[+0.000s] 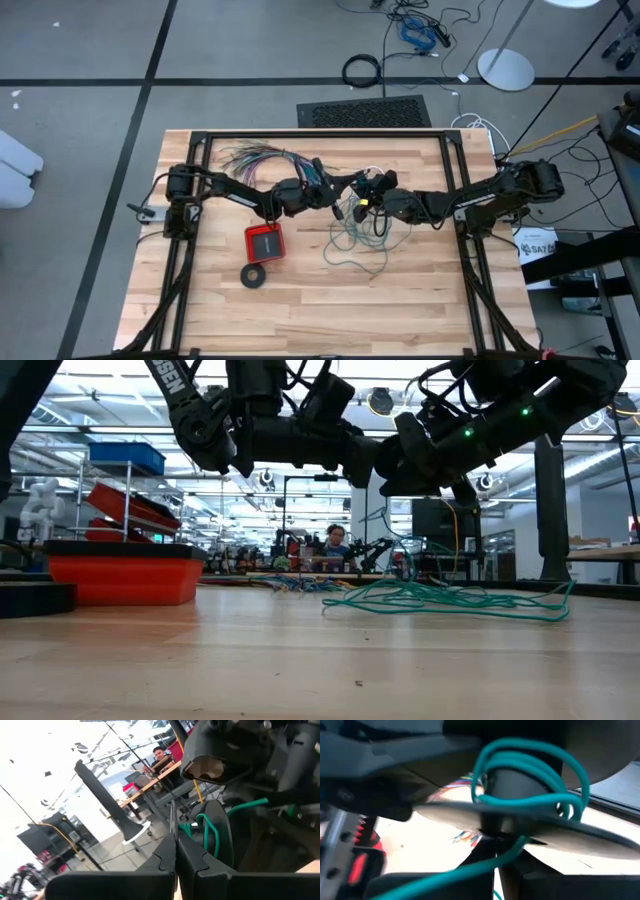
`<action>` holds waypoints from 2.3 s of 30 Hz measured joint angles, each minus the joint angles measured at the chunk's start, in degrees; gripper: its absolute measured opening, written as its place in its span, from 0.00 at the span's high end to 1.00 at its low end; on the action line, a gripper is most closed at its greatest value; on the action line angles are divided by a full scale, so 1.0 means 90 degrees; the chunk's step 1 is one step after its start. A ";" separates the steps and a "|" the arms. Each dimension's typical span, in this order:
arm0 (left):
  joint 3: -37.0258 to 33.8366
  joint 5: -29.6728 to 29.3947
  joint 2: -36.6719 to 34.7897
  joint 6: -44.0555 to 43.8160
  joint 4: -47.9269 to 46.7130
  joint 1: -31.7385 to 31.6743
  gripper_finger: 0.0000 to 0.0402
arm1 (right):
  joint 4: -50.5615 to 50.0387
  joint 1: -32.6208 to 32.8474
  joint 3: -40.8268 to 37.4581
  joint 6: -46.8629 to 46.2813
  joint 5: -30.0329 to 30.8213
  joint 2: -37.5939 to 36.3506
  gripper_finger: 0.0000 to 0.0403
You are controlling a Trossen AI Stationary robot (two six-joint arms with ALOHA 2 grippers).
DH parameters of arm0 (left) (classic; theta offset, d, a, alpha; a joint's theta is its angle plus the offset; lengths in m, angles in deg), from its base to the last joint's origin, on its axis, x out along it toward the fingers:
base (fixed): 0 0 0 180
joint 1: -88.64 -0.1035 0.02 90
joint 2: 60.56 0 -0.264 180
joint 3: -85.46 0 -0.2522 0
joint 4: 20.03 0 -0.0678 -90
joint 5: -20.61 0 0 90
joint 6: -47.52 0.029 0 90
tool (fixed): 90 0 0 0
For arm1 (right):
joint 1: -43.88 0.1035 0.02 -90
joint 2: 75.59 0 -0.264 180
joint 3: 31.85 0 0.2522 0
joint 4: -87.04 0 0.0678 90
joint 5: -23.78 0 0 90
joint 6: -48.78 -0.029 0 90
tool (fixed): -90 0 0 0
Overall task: Coil cords
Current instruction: Coil the green wire onto the spool
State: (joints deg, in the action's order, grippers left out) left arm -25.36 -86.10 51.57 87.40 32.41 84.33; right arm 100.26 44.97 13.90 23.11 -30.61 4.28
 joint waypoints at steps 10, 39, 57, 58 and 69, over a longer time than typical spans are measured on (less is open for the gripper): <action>-0.0005 -0.0318 0.0015 0.0999 0.0091 0.0002 1.00 | 0.0334 -0.0005 0.0007 -0.0080 -0.0290 -0.0002 1.00; -0.0258 -0.0821 0.0192 0.1849 0.0271 0.0011 1.00 | -0.0887 0.0075 0.0010 -0.0199 -0.0627 -0.0982 1.00; -0.0277 -0.1183 0.0199 0.1401 -0.0005 0.0355 1.00 | -0.3472 -0.0044 0.0010 0.0250 -0.0654 -0.2307 1.00; -0.0277 -0.1250 0.0199 0.1407 -0.0014 0.0369 1.00 | -0.3540 -0.0041 0.0010 0.0275 -0.0668 -0.2296 1.00; -0.0267 -0.1702 0.0199 0.1437 -0.0275 0.0406 1.00 | -0.3486 0.0583 0.0010 0.1183 -0.1491 -0.1658 1.00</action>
State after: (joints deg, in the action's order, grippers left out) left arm -27.76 -101.42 53.37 100.33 29.94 87.98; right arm 68.89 50.21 13.99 33.76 -44.03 -10.64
